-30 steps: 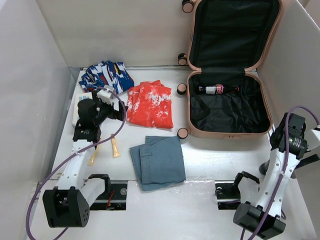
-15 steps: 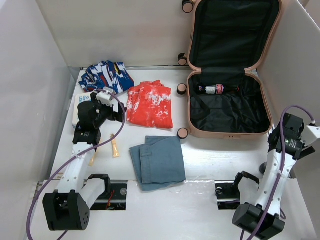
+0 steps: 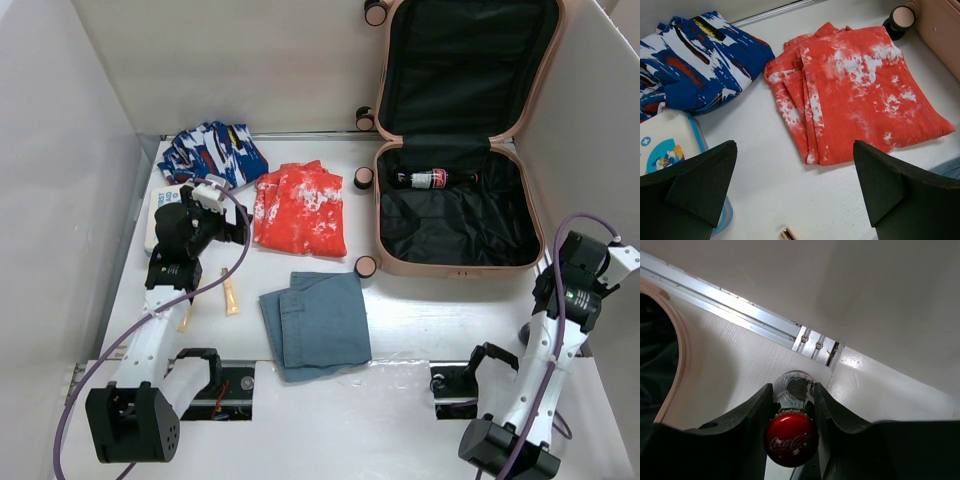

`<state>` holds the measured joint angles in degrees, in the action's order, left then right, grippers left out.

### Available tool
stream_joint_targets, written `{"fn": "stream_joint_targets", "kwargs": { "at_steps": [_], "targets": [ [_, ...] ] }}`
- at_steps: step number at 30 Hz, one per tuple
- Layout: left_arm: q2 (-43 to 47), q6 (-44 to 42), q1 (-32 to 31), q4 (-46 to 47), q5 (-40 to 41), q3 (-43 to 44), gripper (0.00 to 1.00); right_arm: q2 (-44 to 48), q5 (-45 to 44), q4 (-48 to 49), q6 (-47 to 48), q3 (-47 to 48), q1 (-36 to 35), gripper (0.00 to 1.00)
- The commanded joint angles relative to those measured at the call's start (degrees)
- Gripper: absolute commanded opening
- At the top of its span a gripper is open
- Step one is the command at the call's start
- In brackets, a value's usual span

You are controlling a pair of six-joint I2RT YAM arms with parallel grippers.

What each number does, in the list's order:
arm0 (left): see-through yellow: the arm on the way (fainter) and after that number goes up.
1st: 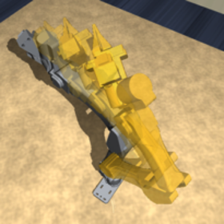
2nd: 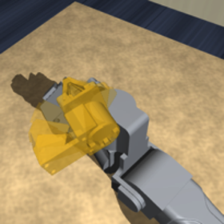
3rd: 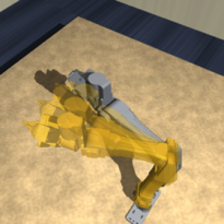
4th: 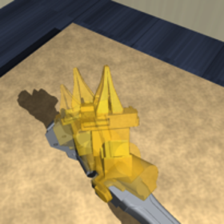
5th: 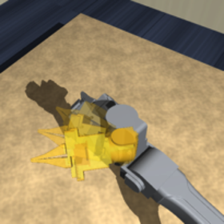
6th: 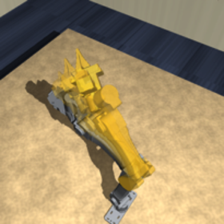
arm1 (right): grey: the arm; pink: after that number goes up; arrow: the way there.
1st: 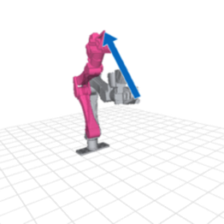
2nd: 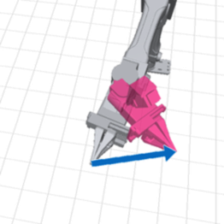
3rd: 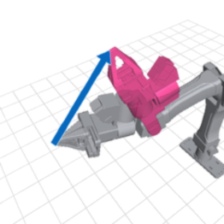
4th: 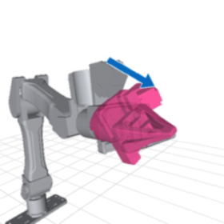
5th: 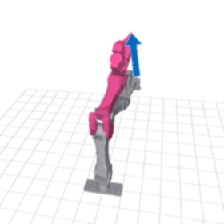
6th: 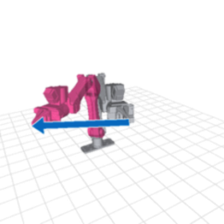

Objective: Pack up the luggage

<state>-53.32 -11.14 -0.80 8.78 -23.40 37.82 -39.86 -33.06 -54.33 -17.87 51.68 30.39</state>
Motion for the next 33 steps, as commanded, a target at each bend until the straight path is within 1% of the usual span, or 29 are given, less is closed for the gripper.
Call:
{"fn": "stream_joint_targets", "kwargs": {
  "at_steps": [1,3,7,10,12,17,21,26,29,31,33],
  "targets": [
    [1.46,-0.55,-0.17,0.28,0.37,-0.73,1.0,1.71,1.76,6.77,5.54,4.39,0.19,0.0],
    [1.46,-0.55,0.35,0.28,0.37,-0.73,1.0,1.71,4.04,6.78,7.14,6.14,0.19,0.0],
    [1.46,-0.55,0.88,0.28,0.37,-0.73,1.0,1.71,2.22,6.25,8.37,9.31,0.19,0.0],
    [0.94,-0.55,0.89,0.8,-0.15,-1.26,1.0,1.71,2.21,6.25,9.51,9.84,0.19,0.0],
    [0.94,-0.55,0.89,1.33,-0.77,-1.26,1.0,2.33,3.78,6.25,10.83,11.33,0.19,0.0],
    [0.41,-0.55,0.89,1.86,-1.3,-1.26,1.0,1.8,5.98,4.84,13.73,18.44,0.19,0.0],
    [0.41,-0.55,0.89,3.18,-1.83,-1.26,1.0,-0.92,8.44,4.84,15.49,27.3,0.19,0.0],
    [0.41,0.68,0.89,3.18,-1.83,-2.4,1.0,-6.18,8.97,5.37,17.42,35.06,0.19,0.0],
    [-0.11,0.68,0.89,3.18,-1.3,-2.93,1.0,-10.22,13.09,7.55,17.43,39.8,0.19,0.0],
    [-0.12,0.68,0.89,3.18,-0.69,-3.45,1.0,-12.43,17.73,8.62,15.59,41.83,0.19,0.0],
    [-1.17,0.68,0.89,3.18,-0.68,-3.46,1.0,-15.67,20.56,11.42,12.44,43.07,-0.33,0.0]
  ]
}}
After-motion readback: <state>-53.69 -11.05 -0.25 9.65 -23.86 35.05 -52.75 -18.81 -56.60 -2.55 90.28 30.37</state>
